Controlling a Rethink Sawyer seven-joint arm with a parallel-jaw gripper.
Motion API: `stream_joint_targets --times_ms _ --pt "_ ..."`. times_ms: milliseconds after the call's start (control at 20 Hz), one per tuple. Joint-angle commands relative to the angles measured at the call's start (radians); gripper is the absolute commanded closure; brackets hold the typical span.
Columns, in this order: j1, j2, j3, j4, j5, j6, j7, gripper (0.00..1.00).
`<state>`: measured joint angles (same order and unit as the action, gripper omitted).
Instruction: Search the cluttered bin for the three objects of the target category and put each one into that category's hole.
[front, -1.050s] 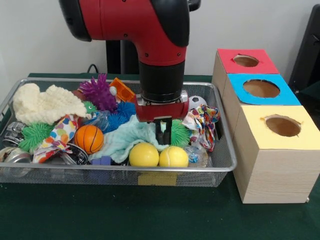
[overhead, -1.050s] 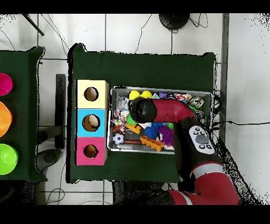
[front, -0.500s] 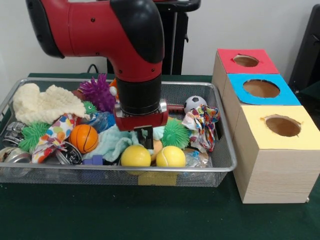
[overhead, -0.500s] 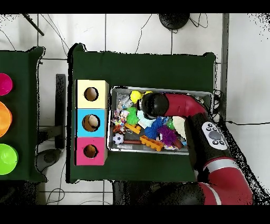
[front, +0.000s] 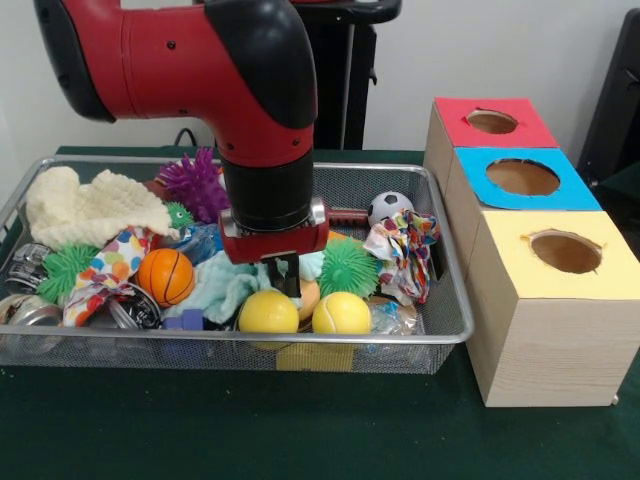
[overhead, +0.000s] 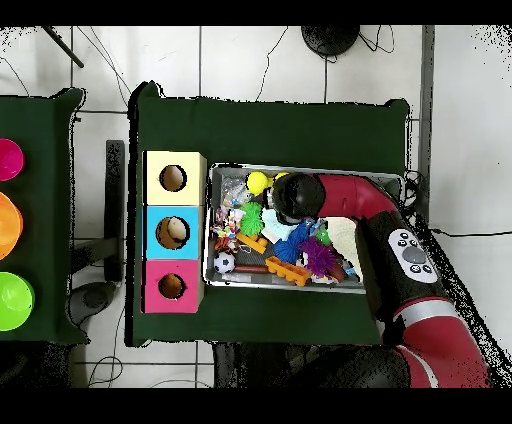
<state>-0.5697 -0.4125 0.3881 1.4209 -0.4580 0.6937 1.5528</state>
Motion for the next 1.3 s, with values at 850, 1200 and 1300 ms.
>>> stream_joint_targets --times_ms 850,1200,1300 --pt "-0.039 -0.159 0.067 0.242 -0.148 -0.09 -0.027 1.0" --pt "0.047 -0.224 0.011 0.39 -0.123 -0.182 0.145 1.0" --pt "0.081 -0.231 -0.01 0.419 -0.104 -0.21 0.188 1.0"
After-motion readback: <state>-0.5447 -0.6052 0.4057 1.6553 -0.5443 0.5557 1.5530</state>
